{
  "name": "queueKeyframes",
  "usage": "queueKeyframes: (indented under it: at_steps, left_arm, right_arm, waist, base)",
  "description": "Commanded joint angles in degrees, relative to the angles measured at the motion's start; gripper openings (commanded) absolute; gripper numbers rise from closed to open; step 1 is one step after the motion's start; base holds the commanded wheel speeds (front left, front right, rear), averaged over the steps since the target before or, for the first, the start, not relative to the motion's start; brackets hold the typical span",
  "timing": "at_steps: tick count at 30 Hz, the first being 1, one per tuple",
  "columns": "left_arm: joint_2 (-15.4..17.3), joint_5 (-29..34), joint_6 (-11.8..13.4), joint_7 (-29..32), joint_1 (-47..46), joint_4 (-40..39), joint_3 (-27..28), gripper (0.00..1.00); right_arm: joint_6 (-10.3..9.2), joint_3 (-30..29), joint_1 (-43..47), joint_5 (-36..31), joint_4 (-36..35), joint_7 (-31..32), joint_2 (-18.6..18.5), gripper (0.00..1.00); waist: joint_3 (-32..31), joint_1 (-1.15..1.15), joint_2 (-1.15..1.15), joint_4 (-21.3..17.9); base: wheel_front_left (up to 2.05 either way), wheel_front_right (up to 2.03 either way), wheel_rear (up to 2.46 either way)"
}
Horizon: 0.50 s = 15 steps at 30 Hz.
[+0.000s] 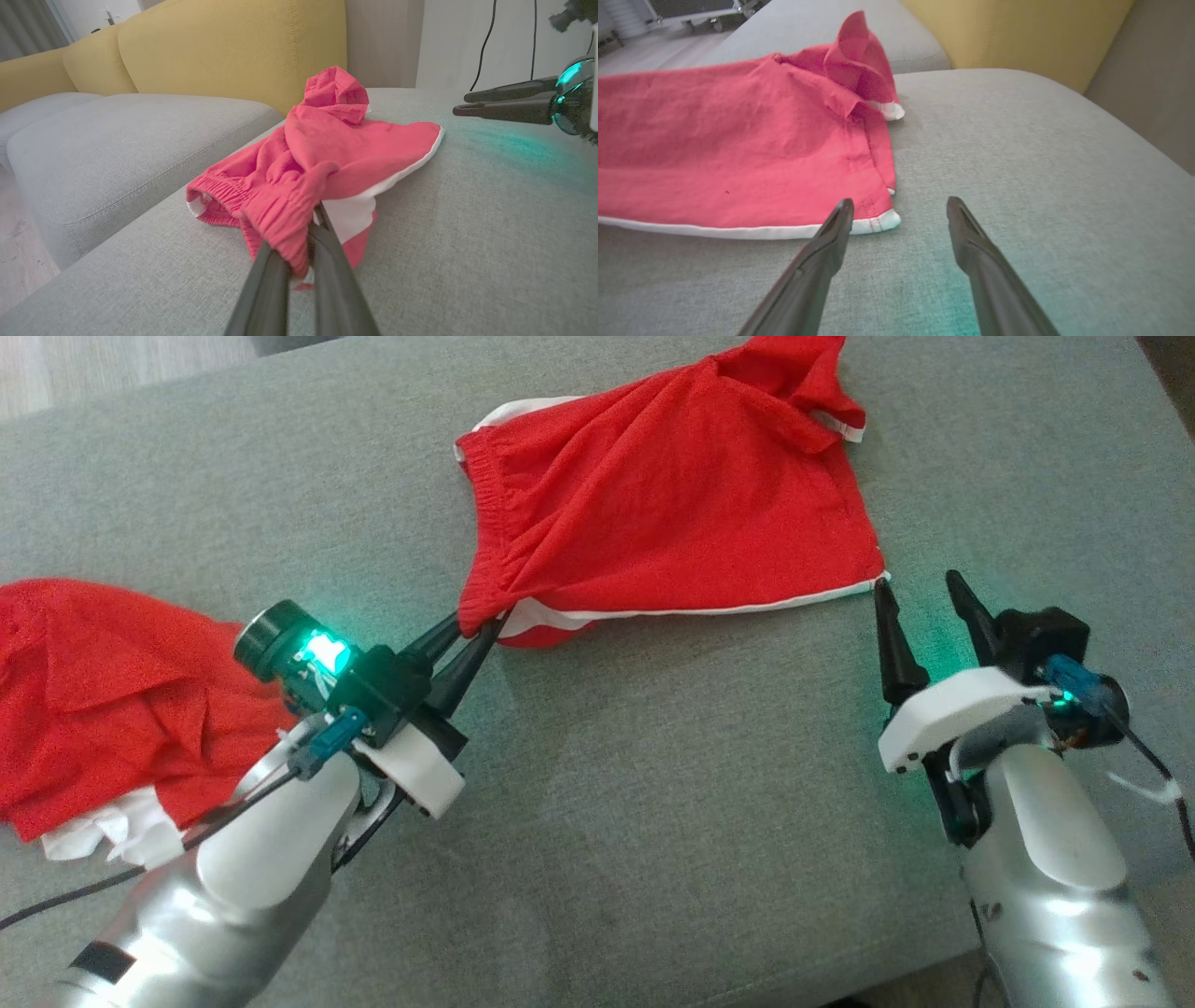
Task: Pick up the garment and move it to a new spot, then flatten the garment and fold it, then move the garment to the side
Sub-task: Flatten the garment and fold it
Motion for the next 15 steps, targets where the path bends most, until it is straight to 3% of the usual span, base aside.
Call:
queueKeyframes:
  at_steps: [1,15]
  left_arm:
    - [0.94,-0.17,0.28,0.09,-1.30,-1.73,1.80,0.00]
    - [1.13,-0.30,0.80,0.87,-1.18,-3.44,0.56,0.00]
  right_arm:
    - [-0.04,1.10,-1.69,-1.01,-0.67,0.48,0.00,1.00]
    - [-0.04,2.08,-8.50,-10.90,8.87,6.95,0.00,1.00]
  waist:
    - [0.06,0.00,0.00,0.11]
    - [0.44,0.00,0.00,1.00]
  base:
    - [0.00,0.00,0.00]
    - [0.00,0.00,0.00]
